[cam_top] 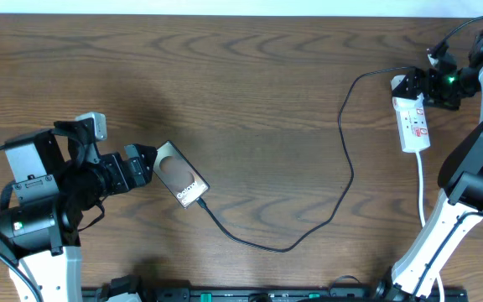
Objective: Plug charger to phone and switch on socket
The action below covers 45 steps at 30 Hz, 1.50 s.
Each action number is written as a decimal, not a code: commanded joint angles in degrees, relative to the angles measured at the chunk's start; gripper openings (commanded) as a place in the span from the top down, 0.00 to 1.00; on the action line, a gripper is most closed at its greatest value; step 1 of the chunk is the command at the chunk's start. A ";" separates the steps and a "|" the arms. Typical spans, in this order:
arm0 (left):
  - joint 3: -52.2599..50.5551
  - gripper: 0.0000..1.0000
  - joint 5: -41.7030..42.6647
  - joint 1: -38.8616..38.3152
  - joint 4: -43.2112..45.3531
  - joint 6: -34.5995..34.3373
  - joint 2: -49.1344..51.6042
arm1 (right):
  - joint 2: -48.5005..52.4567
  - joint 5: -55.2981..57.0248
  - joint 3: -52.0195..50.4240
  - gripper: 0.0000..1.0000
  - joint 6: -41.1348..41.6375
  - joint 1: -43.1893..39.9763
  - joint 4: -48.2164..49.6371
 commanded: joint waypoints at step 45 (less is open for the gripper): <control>0.28 0.02 -0.35 -0.02 -0.83 -0.17 0.11 | 3.50 -0.26 -0.26 0.01 4.04 2.03 0.13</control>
